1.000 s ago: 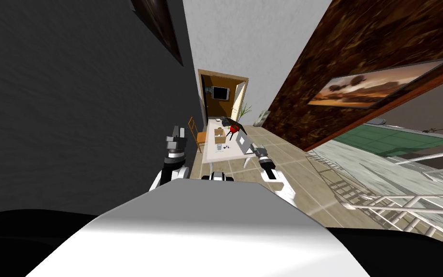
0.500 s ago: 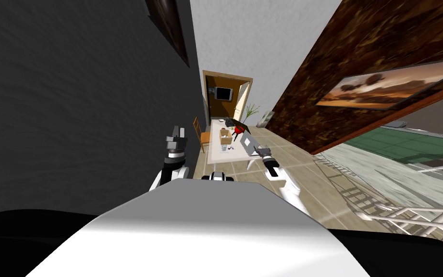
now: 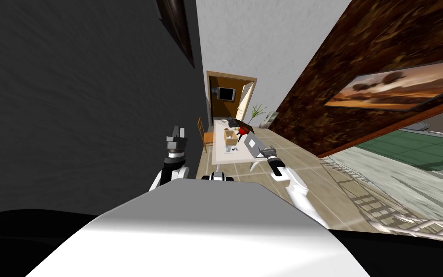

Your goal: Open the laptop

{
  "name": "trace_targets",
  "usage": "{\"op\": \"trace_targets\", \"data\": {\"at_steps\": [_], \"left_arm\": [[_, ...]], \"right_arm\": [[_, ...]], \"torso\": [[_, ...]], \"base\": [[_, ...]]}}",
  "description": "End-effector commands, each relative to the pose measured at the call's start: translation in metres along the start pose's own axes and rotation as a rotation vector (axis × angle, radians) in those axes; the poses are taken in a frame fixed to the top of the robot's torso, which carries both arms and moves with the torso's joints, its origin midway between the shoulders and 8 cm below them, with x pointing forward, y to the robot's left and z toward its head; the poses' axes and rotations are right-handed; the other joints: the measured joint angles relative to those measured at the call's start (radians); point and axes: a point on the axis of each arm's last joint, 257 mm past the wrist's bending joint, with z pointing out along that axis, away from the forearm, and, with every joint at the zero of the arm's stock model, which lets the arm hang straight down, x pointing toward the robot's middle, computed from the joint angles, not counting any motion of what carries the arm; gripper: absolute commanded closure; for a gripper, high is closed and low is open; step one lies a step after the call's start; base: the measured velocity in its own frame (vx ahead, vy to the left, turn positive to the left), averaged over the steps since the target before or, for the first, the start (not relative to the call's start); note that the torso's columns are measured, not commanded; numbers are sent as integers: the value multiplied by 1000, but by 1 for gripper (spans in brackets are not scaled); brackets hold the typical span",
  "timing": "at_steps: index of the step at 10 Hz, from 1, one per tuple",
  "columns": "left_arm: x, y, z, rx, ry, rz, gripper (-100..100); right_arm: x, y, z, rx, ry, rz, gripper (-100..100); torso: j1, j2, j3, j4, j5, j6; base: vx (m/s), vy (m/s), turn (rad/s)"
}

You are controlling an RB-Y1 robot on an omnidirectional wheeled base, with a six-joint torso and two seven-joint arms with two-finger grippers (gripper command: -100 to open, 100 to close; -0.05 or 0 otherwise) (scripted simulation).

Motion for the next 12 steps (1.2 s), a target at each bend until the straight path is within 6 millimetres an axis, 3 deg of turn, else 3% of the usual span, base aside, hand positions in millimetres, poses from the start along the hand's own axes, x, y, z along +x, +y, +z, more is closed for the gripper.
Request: {"op": "trace_targets", "data": {"at_steps": [1, 2, 3, 12], "left_arm": [[0, 0, 0, 0, 0, 0, 0], [0, 0, 0, 0, 0, 0, 0], [0, 0, 0, 0, 0, 0, 0], [0, 0, 0, 0, 0, 0, 0]], "right_arm": [[6, -6, 2, 8, 14, -38, -100], [6, -7, 2, 10, 17, -44, -100], [6, -7, 2, 9, 17, -43, 100], [35, -44, 23, 23, 114, 214, 100]], "torso": [[-1, 0, 0, 0, 0, 0], [-3, 1, 1, 0, -1, 0], [-4, 1, 1, 0, -1, 0], [-11, -9, -5, -6, -7, 1]], "base": [[7, 37, 6], [2, 9, -1], [4, -1, -10], [-55, -51, 93]]}}
